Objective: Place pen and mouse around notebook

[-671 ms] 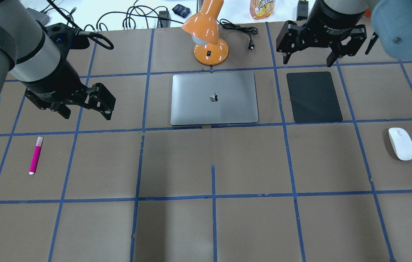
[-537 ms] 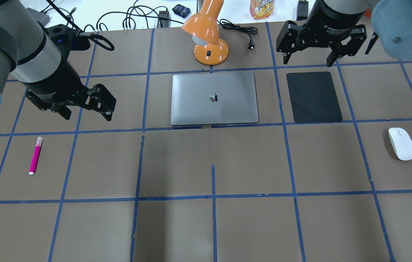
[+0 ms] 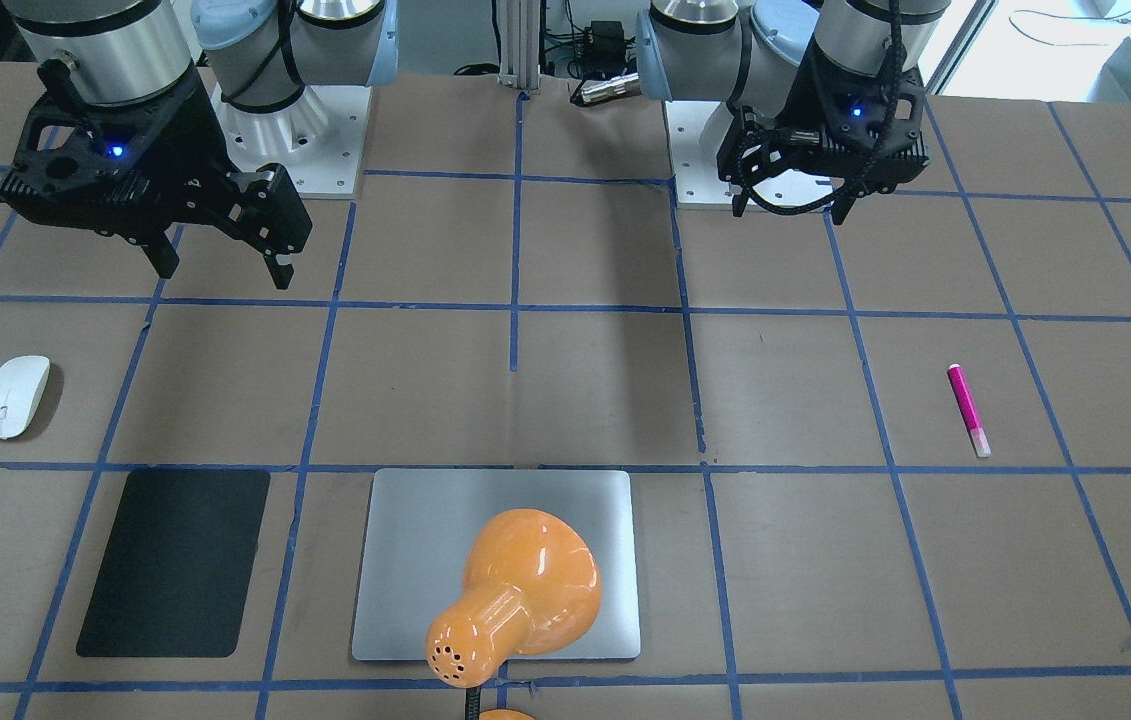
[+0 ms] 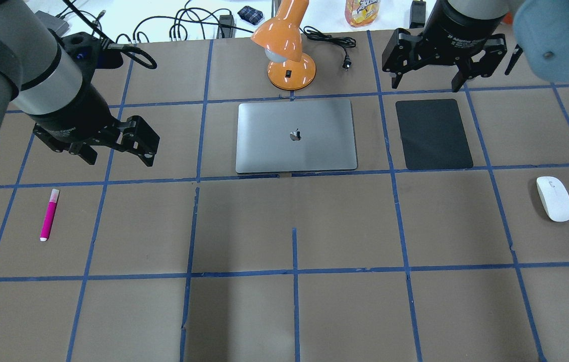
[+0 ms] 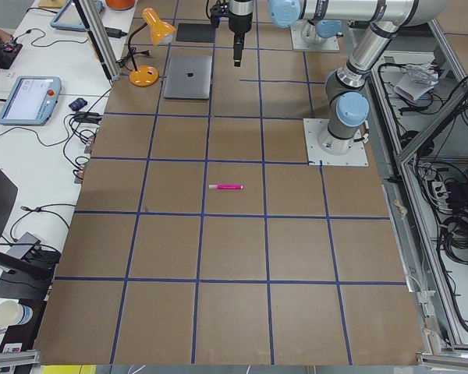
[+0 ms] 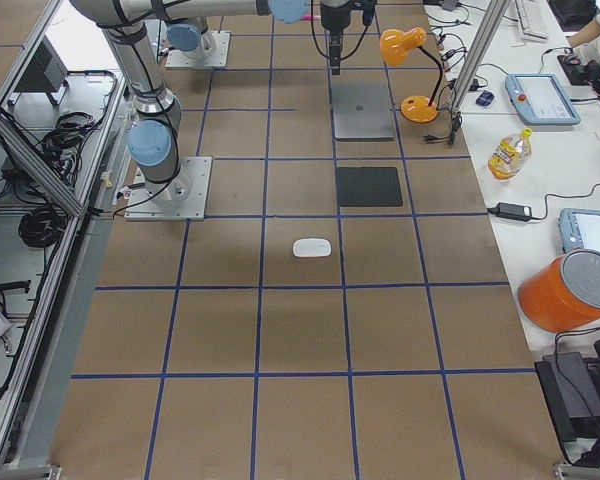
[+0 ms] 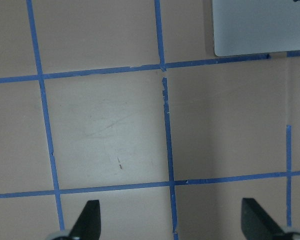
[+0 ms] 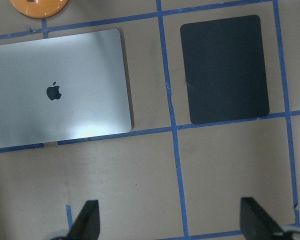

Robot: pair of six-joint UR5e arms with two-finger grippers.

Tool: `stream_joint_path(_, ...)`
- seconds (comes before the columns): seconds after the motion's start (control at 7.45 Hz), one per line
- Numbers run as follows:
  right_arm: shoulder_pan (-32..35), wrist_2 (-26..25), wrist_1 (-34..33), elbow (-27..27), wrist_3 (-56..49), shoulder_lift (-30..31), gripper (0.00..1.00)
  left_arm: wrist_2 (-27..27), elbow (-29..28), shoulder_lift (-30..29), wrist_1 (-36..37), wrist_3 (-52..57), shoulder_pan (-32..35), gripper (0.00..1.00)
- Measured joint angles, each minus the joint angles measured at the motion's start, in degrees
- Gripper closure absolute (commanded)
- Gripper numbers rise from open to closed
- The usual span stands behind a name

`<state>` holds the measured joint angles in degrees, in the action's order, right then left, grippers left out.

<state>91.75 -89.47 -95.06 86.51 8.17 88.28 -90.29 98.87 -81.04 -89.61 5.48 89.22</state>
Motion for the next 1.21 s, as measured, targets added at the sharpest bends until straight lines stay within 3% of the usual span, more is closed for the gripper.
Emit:
stream_joint_path(0.27,-4.5,-1.9,0.2,0.3,-7.9,0.0,0.0,0.0,0.0,0.8,-1.0,0.0,0.3,0.0)
stream_joint_path(0.67,-20.6,-1.5,-1.1,3.9,-30.6,0.0,0.0,0.1,0.3,1.5,-2.4,0.0,0.2,0.0)
stream_joint_path(0.94,-29.9,0.3,-7.1,10.2,-41.4,-0.1,0.0,-0.2,1.5,1.1,-1.8,0.9,-0.7,0.0)
stream_joint_path(1.21,-36.1,0.6,-17.7,18.5,-46.3,-1.3,0.0,-0.4,3.2,0.3,-0.5,1.4,-4.6,0.0)
